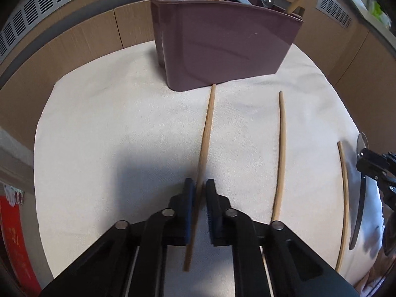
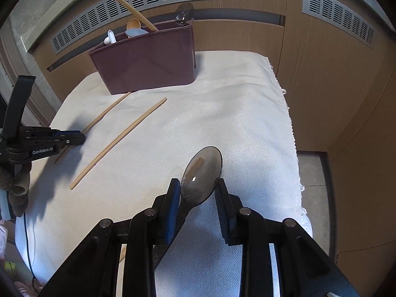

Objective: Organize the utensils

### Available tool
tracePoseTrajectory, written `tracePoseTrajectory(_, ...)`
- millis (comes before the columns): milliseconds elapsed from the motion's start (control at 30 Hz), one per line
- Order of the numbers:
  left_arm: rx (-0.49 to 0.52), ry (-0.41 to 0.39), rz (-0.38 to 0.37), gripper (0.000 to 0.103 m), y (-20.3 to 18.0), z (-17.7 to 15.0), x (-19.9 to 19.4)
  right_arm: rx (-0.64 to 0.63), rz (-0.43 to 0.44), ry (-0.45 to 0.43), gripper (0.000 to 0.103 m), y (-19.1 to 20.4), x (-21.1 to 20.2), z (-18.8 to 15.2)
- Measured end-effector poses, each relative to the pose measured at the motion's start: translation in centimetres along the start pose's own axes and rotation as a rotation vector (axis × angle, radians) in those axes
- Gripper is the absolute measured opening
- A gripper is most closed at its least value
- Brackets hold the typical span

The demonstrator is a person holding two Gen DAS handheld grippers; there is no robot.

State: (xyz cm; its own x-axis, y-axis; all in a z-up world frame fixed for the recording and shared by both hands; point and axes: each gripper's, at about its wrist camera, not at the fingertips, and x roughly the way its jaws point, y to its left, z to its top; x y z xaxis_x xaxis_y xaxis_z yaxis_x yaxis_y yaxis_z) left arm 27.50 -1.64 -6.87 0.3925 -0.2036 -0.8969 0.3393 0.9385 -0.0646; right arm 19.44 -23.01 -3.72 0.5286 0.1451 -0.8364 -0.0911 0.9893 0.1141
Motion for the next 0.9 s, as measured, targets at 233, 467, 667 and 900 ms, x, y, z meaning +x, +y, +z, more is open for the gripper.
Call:
tracePoseTrajectory(233,0.027,0.048,-0.05,0.008,-1.5,-4.4,-2.3,-0.039,0.029,0.006,0.027,0.4,-0.3,-0.6)
tracePoseTrajectory(467,0.061,0.078,-0.134,0.009,-4.3,-7.7,-3.8,-0.086,0.03,0.022,0.027,1.6,0.1,-1.0)
tracePoseTrajectory(667,-0.019,-0.018,-0.06,0.017,-2.6,-3.6,-4.8,-0.089,0.024,0.024,0.027,1.8,0.2,-1.4)
tracePoseTrajectory(900,-0.086,0.017,-0.043,0.045,-0.6,0.9,-0.7,-0.074,0.016,0.025,0.027,1.5,0.1,-1.8)
